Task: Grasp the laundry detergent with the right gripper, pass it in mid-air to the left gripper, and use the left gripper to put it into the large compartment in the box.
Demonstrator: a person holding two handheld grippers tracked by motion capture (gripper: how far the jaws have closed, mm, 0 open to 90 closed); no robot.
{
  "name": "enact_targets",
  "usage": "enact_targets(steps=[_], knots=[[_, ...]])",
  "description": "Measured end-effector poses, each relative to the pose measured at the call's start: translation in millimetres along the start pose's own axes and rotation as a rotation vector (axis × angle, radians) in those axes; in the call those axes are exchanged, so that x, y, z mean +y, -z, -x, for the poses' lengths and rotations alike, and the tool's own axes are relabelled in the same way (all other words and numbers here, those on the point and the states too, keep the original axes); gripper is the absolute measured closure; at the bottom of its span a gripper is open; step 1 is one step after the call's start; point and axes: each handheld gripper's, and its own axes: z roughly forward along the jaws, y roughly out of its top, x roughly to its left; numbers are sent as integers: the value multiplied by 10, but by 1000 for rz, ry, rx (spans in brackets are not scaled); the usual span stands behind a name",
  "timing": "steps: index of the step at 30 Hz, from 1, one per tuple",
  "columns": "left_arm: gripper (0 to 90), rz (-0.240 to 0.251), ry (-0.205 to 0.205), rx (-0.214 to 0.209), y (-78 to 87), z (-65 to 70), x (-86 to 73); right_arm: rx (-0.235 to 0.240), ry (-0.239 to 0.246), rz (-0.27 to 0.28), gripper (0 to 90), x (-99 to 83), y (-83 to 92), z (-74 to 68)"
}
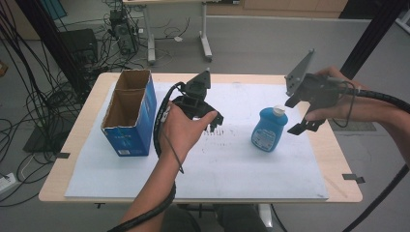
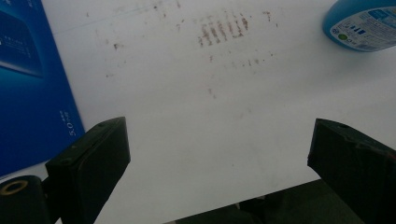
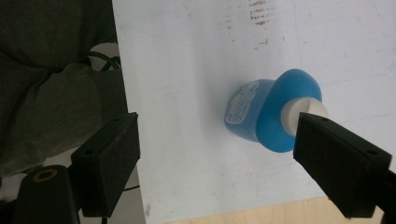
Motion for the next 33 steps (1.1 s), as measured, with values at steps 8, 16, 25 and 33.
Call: enact_targets(steps=[8, 16, 25, 33], knots=[[60, -1, -12, -2, -11, 29, 3, -20, -28, 13, 147, -149, 43, -18], [59, 4, -13, -4, -4, 46, 1, -37, -64, 25, 139, -312, 27, -1], [59, 2, -20, 6, 4, 53, 9, -67, -132, 60, 122, -556, -44, 54], [59, -2, -28, 6, -30, 61, 1, -84, -212, 146, 102, -795, -178, 85]])
